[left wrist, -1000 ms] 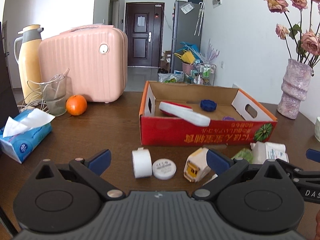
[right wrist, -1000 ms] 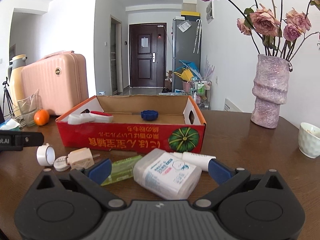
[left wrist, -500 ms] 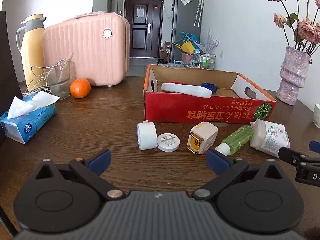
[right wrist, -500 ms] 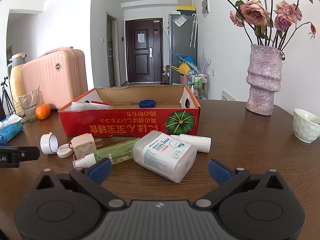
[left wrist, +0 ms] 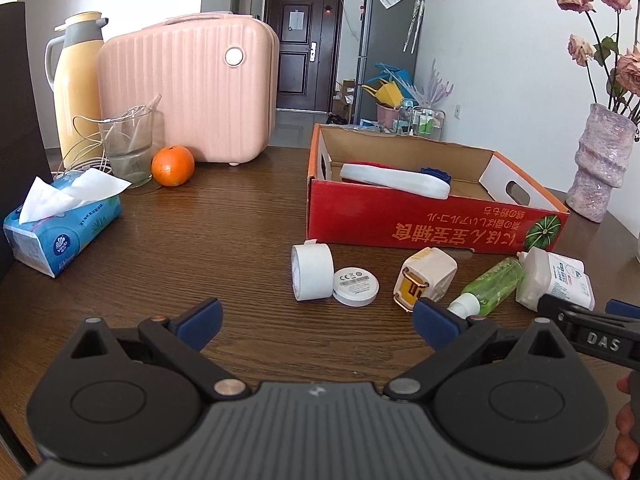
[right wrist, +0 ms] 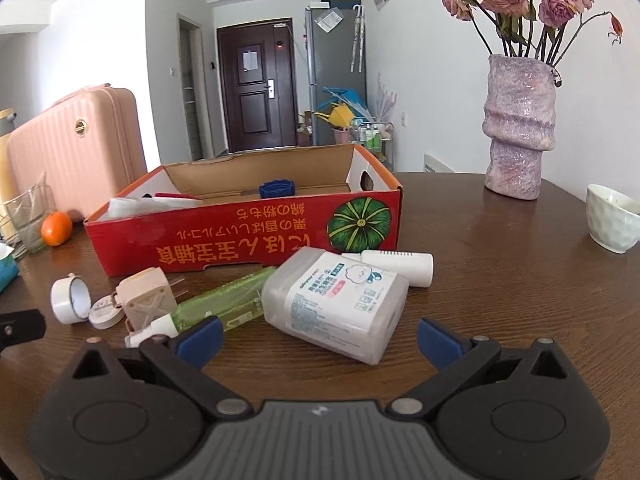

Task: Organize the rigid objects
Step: 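Reach the right tool to the white cotton-pad box and grasp it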

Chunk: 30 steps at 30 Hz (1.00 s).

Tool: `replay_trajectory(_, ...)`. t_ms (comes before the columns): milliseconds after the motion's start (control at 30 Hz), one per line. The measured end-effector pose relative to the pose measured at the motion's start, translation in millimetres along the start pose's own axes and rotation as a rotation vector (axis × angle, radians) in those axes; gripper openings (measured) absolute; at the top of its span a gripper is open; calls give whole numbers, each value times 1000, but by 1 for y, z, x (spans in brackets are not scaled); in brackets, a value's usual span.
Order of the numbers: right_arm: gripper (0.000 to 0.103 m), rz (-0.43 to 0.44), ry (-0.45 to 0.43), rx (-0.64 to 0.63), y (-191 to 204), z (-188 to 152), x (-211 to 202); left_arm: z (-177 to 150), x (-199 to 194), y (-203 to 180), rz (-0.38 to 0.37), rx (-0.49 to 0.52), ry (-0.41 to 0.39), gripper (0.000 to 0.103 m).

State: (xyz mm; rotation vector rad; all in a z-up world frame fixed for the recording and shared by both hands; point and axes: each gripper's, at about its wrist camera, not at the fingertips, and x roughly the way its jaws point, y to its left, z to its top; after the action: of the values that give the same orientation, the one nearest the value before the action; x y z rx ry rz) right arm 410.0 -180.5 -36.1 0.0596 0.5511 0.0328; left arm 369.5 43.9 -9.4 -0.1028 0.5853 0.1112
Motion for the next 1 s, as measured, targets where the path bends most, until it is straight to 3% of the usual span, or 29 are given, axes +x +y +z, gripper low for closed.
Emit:
replay_trajectory(400,103,-91,18,124,3,19,30,1,1,2,-4,-3,1,103)
replay_trajectory(767,102,-252,46,137,4,23,50,2,4,9,9,-17,1,103)
replay_trajectory(1000,100,-235,96,119,-9,23,64,3,3,11,9,-18,-3,103)
